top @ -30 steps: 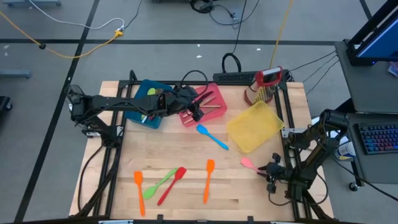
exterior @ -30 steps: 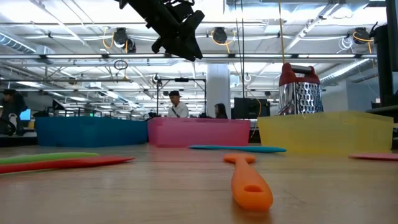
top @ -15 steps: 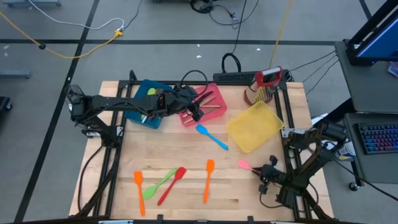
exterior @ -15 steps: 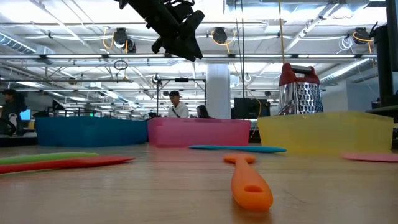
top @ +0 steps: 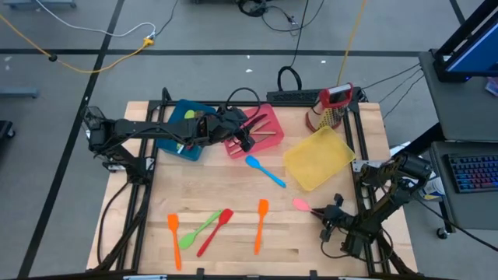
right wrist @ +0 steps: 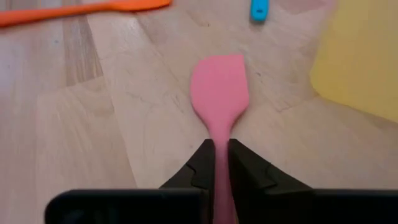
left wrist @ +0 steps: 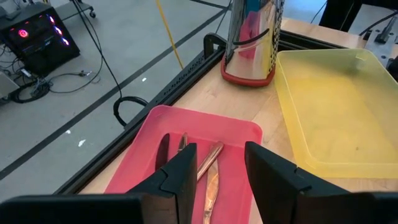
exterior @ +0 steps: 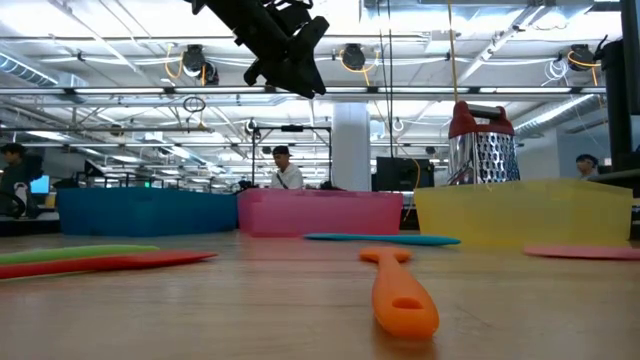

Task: Pick & Place Kitchen Items
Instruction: Put the pink spatula into the yellow bin

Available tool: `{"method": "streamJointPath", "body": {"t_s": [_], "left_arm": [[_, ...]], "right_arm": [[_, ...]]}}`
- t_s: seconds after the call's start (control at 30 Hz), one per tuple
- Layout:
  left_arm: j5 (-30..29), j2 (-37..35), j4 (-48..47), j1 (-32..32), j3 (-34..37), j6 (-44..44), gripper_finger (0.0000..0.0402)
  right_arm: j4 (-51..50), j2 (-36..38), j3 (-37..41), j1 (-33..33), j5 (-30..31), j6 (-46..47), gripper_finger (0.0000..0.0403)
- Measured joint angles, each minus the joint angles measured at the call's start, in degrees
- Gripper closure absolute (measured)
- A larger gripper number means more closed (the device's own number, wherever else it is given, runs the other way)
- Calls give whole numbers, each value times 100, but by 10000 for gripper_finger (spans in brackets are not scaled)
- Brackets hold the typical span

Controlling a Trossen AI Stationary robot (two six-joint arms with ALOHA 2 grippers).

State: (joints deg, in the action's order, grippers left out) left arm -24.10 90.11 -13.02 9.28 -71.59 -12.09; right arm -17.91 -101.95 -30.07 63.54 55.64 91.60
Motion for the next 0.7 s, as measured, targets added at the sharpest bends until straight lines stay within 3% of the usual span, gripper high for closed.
{"method": "streamJointPath", "body": {"t_s": [0.4, 0.6, 0.7], "left_arm": [[0, 0, 3, -2, 0, 13, 261], [0, 0, 3, -2, 0, 36, 261], [1, 0, -18, -2, 0, 37, 261]], "right_arm": [[-98, 861, 32, -126, 474, -703, 389], [-62, 1406, 18, -390, 439, -1474, 389], [13, 1522, 6, -531, 67, -1766, 388]]}}
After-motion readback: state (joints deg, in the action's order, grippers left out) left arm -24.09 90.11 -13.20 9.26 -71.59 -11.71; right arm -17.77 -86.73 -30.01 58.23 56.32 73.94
